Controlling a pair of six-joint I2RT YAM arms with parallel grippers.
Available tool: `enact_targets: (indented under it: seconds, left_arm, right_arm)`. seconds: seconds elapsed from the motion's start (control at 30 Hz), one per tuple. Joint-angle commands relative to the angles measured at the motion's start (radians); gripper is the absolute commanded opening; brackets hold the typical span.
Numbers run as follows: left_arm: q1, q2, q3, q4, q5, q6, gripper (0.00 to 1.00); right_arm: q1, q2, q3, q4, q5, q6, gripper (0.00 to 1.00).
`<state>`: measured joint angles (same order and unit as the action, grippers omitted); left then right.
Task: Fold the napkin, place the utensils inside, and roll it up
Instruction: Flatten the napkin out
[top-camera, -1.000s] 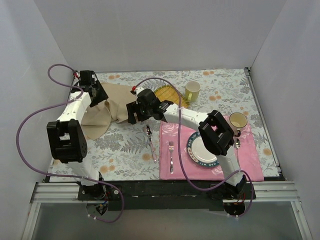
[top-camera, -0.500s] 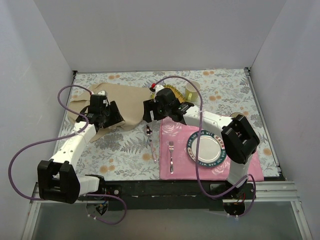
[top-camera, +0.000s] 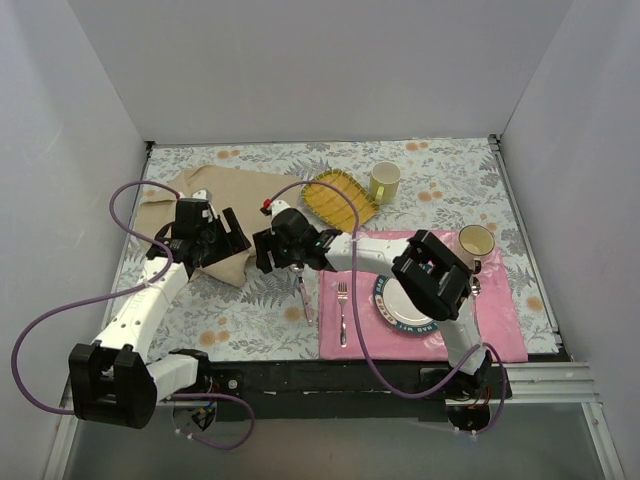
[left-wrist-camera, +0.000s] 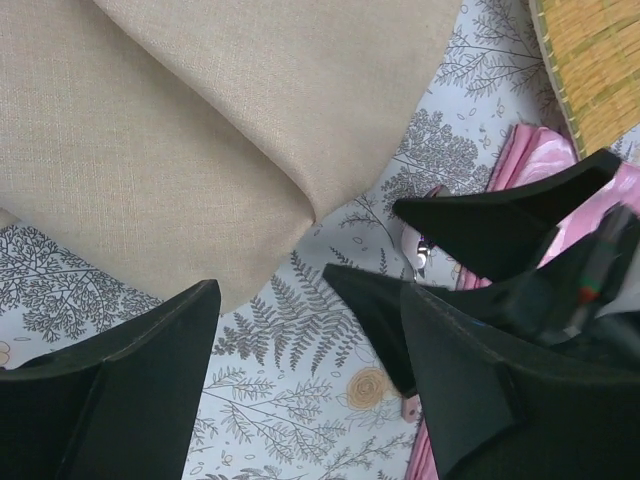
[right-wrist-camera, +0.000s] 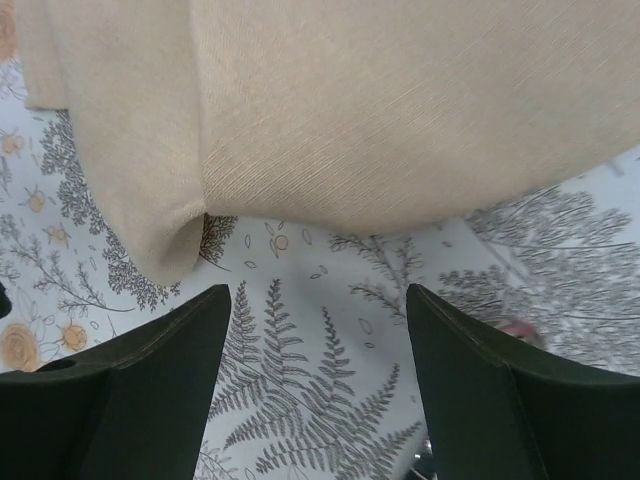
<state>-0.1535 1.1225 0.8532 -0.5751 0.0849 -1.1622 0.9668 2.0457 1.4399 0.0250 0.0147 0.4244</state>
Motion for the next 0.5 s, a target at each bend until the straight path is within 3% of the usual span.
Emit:
enact_targets:
  seconds: [0.0,0.1,0.23,0.33,0.47]
  left_arm:
    - [-0.001,0.022,0.006,-0.022,-0.037,0.019,0.69]
    - [-0.001,-0.022,-0.016,0.000,-0.060,-0.004,0.60]
    - [-0.001,-0.099,-0.042,0.032,-0.073,-0.054,0.59]
    - [-0.001,-0.127,-0.046,0.032,-0.073,-0.086,0.59]
    - [-0.001,-0.150,-0.029,0.018,-0.103,-0.097,0.60]
  right_arm:
    - [0.067,0.033,0.037,0.087,0.189,0.077,0.78]
    - [0.087,0.067,0.043,0.113,0.264,0.109,0.73]
    - [0.104,0.136,0.100,0.122,0.306,0.138,0.64]
    - [0.112,0.188,0.134,0.173,0.326,0.160,0.64]
    - [0.118,0.255,0.223,0.121,0.416,0.227,0.70]
